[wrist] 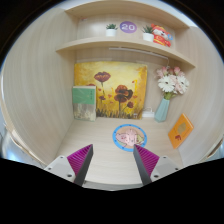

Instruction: Arrange mouse

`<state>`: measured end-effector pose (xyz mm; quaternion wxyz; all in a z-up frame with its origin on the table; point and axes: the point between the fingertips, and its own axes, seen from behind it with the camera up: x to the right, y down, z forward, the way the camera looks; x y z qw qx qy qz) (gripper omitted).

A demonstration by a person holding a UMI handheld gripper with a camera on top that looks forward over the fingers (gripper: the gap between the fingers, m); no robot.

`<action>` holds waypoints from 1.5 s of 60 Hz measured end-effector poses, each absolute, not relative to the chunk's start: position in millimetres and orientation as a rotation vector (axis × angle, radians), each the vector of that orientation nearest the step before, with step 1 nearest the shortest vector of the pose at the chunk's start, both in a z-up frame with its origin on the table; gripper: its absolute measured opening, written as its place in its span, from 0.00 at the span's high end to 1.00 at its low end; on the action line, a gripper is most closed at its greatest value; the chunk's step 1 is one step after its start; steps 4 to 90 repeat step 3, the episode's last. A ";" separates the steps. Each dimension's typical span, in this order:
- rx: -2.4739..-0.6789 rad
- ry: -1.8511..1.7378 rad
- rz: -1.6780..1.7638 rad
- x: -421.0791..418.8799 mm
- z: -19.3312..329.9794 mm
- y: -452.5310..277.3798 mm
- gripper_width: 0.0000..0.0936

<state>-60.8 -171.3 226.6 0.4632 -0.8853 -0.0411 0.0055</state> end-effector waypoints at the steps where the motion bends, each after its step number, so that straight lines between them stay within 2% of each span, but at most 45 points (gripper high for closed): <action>1: -2.175 -0.100 0.014 -61.4 226.4 -172.9 0.13; 90: -2.179 -0.101 0.016 -62.2 226.4 -175.3 0.13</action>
